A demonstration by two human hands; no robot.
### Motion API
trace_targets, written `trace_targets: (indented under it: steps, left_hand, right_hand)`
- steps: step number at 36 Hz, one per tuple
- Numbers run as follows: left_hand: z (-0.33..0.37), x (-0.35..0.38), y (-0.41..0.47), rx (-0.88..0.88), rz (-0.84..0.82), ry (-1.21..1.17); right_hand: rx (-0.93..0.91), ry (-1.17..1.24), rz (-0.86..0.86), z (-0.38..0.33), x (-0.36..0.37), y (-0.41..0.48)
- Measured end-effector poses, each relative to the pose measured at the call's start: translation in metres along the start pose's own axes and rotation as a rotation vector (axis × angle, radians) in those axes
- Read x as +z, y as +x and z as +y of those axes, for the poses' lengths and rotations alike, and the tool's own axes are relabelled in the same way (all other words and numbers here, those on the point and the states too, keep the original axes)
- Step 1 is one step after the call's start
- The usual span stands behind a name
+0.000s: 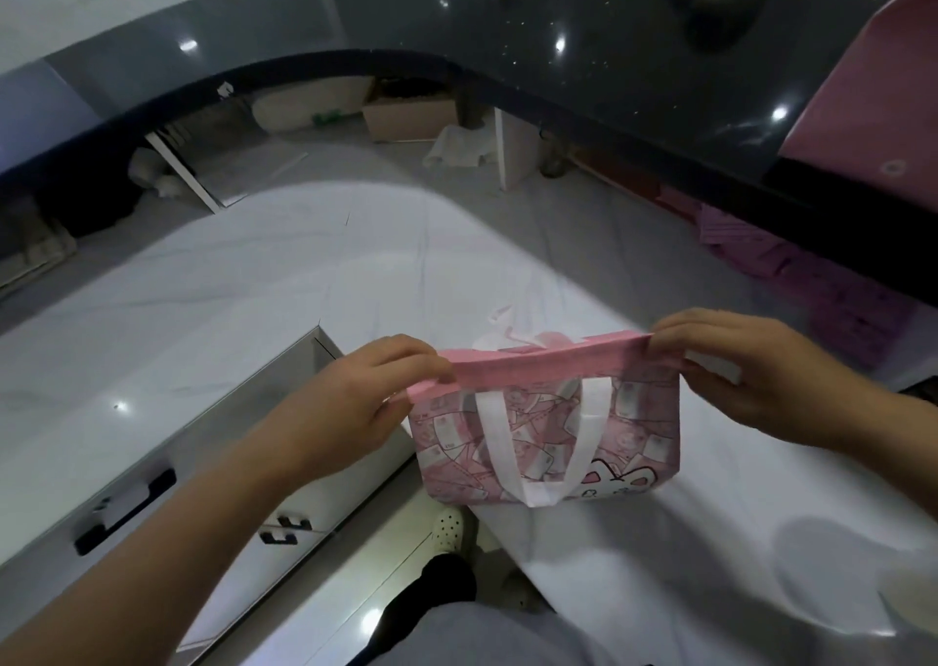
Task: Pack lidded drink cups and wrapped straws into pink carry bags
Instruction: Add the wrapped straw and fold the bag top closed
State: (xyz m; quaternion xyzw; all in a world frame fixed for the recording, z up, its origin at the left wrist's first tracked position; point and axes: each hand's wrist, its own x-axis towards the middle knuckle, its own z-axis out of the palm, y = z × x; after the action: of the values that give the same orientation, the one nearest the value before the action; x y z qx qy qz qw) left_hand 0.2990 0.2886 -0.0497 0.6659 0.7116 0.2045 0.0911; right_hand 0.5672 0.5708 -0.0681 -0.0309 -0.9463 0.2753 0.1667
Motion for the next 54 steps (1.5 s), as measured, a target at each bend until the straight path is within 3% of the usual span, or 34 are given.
trace_targets:
  steps: [4,10,15,18,26,31,39,47,54]
  left_hand:
    - [0.01,-0.01,-0.001,0.003,-0.062,-0.005]
    - [0.031,0.001,0.014,0.045,0.117,0.069]
    - [0.046,0.007,0.032,-0.031,0.106,0.075]
    - [0.051,0.009,0.041,-0.099,0.037,0.014]
    - [0.04,0.01,0.042,-0.057,0.022,-0.035]
    - [0.027,-0.006,0.029,-0.073,-0.09,0.062]
    - [0.011,-0.022,0.001,-0.112,-0.105,0.09]
    - [0.006,-0.032,0.01,-0.165,0.047,0.072]
    - [0.002,-0.055,0.03,-0.198,0.064,0.035]
  right_hand:
    - [0.007,-0.068,-0.105,-0.01,-0.013,-0.002]
    - [0.058,-0.214,-0.023,-0.035,-0.001,0.008]
    - [-0.012,-0.375,-0.09,-0.048,0.008,0.026]
    - [-0.001,-0.375,-0.086,-0.054,0.017,0.036]
    - [-0.083,-0.357,-0.107,-0.052,0.023,0.043]
    - [0.052,-0.248,-0.17,-0.032,0.005,0.025]
    - [0.125,-0.178,-0.134,-0.029,-0.012,0.001]
    - [0.144,-0.215,-0.068,-0.033,-0.019,-0.005]
    - [0.184,-0.214,0.071,-0.044,-0.031,0.003]
